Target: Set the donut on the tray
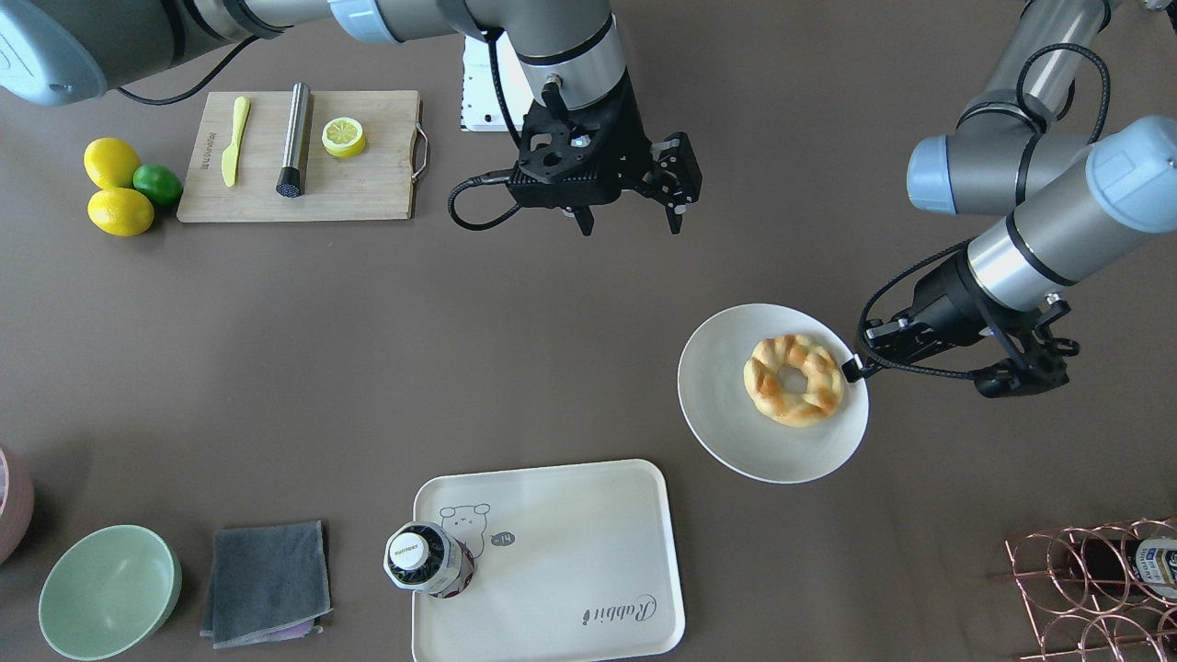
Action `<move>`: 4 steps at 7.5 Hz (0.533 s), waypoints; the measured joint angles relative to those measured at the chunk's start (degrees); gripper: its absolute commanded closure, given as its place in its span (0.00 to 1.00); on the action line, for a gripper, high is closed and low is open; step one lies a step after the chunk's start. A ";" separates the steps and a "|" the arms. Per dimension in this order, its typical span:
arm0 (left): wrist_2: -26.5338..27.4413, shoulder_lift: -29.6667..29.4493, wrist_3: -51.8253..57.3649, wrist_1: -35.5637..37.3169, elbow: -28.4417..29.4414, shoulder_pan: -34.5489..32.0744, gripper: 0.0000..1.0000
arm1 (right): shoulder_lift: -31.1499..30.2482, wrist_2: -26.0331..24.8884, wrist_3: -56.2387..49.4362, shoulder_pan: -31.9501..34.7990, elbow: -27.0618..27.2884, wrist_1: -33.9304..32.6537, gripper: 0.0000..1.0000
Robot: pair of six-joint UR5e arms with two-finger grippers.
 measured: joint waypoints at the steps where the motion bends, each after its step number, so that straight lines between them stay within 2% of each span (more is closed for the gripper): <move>1: 2.22 -4.43 0.19 -0.09 5.99 0.24 1.00 | -2.87 2.07 -5.04 2.28 1.78 -2.68 0.00; 4: 11.77 -18.72 -0.17 -0.14 24.20 2.82 1.00 | -11.55 4.86 -23.25 9.14 4.99 -10.36 0.00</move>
